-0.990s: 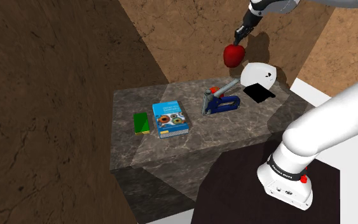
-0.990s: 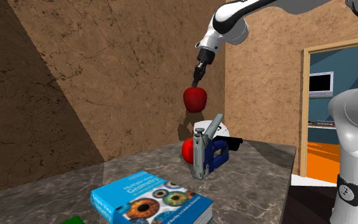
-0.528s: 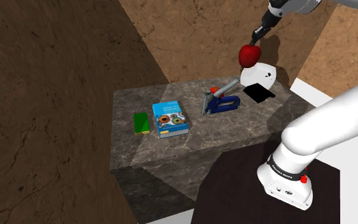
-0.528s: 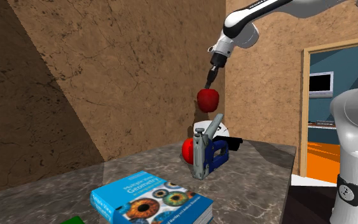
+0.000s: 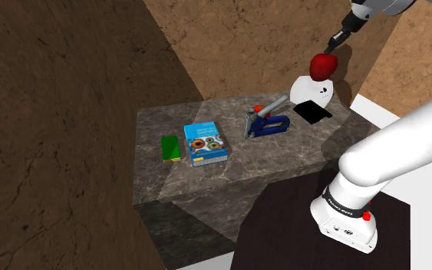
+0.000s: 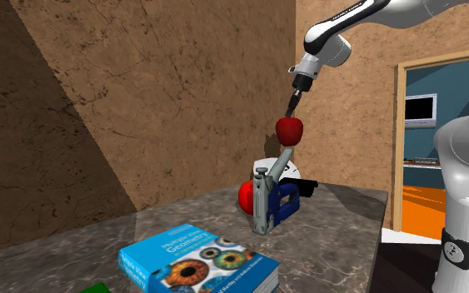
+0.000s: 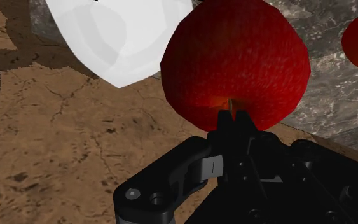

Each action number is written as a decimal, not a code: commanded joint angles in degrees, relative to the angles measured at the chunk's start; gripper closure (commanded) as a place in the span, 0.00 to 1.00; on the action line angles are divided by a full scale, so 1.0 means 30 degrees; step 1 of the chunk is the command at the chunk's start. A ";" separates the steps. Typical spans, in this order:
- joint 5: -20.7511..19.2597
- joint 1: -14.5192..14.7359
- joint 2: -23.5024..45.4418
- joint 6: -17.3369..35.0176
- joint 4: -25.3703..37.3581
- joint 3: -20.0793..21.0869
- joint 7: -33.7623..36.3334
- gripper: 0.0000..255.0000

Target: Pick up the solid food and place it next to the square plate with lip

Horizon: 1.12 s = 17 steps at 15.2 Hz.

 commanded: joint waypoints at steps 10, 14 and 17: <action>0.3207 0.0034 0.3595 -0.2364 0.4069 -0.5769 -0.6690 1.00; 0.6407 -0.0416 0.6814 -0.4097 0.6476 -0.8368 -1.0049 1.00; 0.8532 -0.1706 0.8931 -0.5120 0.7665 -0.8966 -1.1938 1.00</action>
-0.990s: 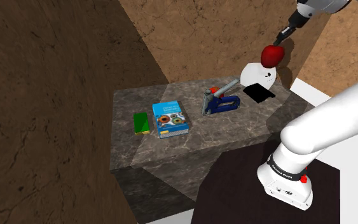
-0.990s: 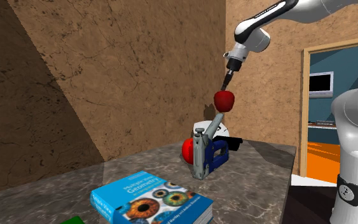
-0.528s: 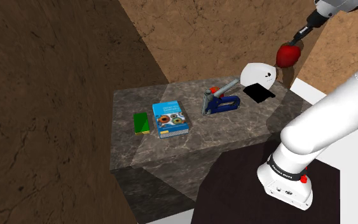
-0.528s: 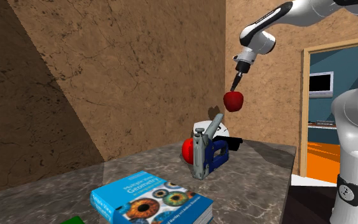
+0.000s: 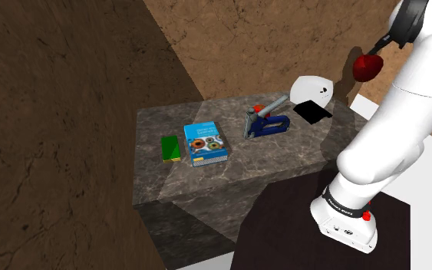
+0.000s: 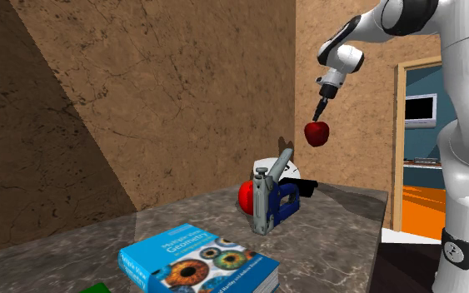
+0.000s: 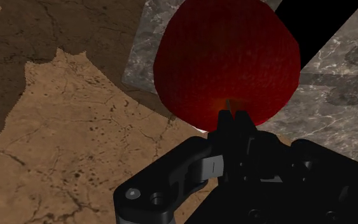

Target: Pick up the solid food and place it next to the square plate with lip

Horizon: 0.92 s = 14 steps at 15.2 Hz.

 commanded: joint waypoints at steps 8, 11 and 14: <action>0.0724 -0.0215 0.0384 0.1653 -0.1809 0.0001 -0.1336 1.00; 0.0962 -0.0217 0.0499 0.2287 -0.2470 0.0054 -0.1692 1.00; 0.1279 -0.0257 0.0682 0.2883 -0.3081 0.0121 -0.2094 1.00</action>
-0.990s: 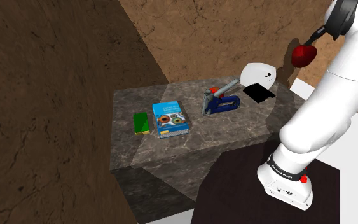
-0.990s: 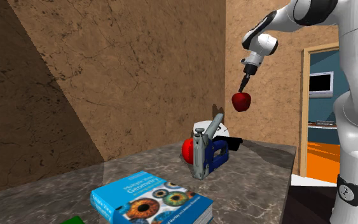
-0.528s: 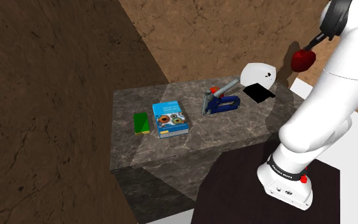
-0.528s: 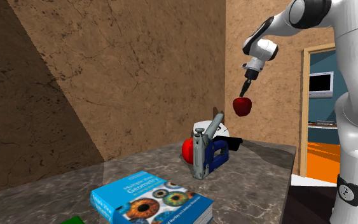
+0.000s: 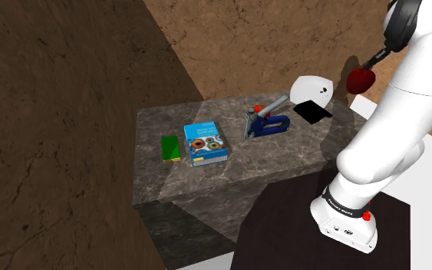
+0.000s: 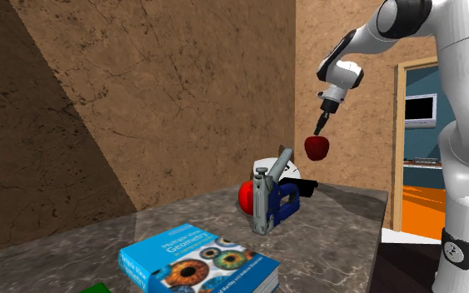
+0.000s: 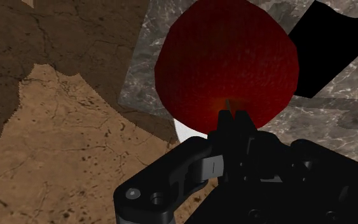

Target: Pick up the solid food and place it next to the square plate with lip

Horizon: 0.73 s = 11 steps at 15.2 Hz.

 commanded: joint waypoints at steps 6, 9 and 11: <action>0.0971 -0.0194 0.0619 0.1306 -0.1284 0.0233 -0.1049 1.00; 0.1493 -0.0344 0.0973 0.1794 -0.1754 0.0378 -0.1565 1.00; 0.1871 -0.0464 0.1234 0.2101 -0.2042 0.0495 -0.1926 1.00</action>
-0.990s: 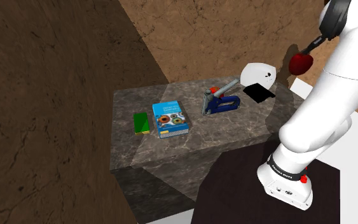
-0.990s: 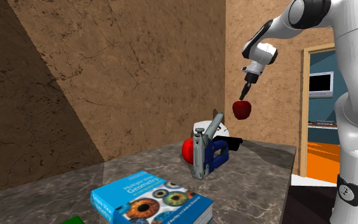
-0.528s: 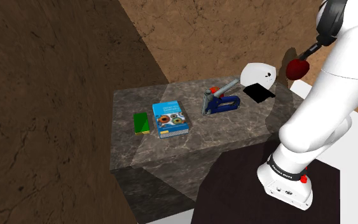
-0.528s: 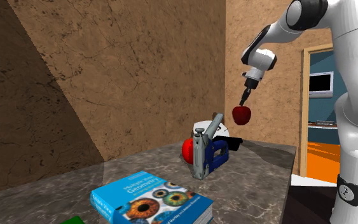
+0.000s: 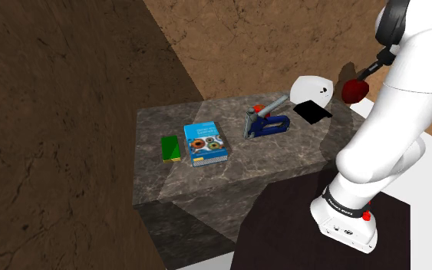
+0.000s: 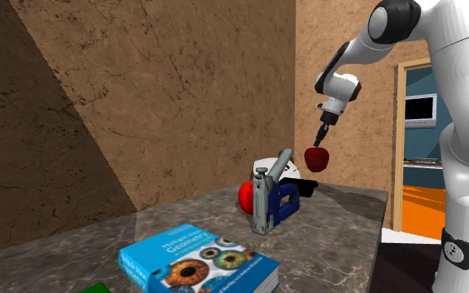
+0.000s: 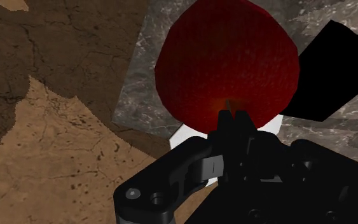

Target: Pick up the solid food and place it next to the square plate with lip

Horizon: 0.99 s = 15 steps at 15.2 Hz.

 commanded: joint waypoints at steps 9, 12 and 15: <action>0.2086 -0.0735 0.1434 0.1449 -0.1277 0.0796 -0.1894 1.00; 0.2370 -0.0857 0.1637 0.1599 -0.1395 0.0927 -0.2142 1.00; 0.2370 -0.0857 0.1638 0.1599 -0.1394 0.0928 -0.2142 1.00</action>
